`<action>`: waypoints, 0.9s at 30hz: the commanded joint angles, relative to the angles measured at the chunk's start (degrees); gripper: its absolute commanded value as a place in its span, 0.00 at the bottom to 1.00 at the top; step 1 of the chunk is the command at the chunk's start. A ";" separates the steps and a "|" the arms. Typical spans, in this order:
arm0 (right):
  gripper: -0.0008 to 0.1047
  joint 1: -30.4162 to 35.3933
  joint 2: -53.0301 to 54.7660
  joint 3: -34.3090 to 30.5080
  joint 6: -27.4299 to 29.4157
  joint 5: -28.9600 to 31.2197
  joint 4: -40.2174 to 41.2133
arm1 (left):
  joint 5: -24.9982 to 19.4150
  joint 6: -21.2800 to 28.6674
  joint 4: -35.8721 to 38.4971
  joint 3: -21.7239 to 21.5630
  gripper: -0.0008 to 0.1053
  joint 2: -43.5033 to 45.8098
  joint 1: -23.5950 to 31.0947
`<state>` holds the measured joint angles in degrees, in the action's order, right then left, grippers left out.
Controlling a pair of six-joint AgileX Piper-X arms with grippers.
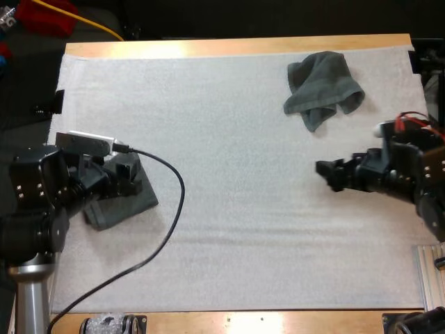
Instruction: Pick towel from pile, fold and stack
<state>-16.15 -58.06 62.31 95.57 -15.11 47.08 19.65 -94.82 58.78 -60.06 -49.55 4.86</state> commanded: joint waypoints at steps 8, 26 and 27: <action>0.76 7.01 5.71 0.26 10.98 12.70 5.02 | 0.29 1.37 0.09 -0.27 0.62 0.88 -4.37; 0.76 7.29 19.01 0.26 13.08 17.40 11.72 | -8.44 5.18 1.54 -0.56 0.62 15.08 -4.67; 0.76 7.29 20.01 0.26 12.54 17.40 12.50 | -8.44 5.18 2.25 -0.56 0.62 16.26 -4.67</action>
<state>-9.12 -38.68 62.31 108.14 2.63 59.03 11.83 -89.70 60.60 -60.31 -33.74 0.50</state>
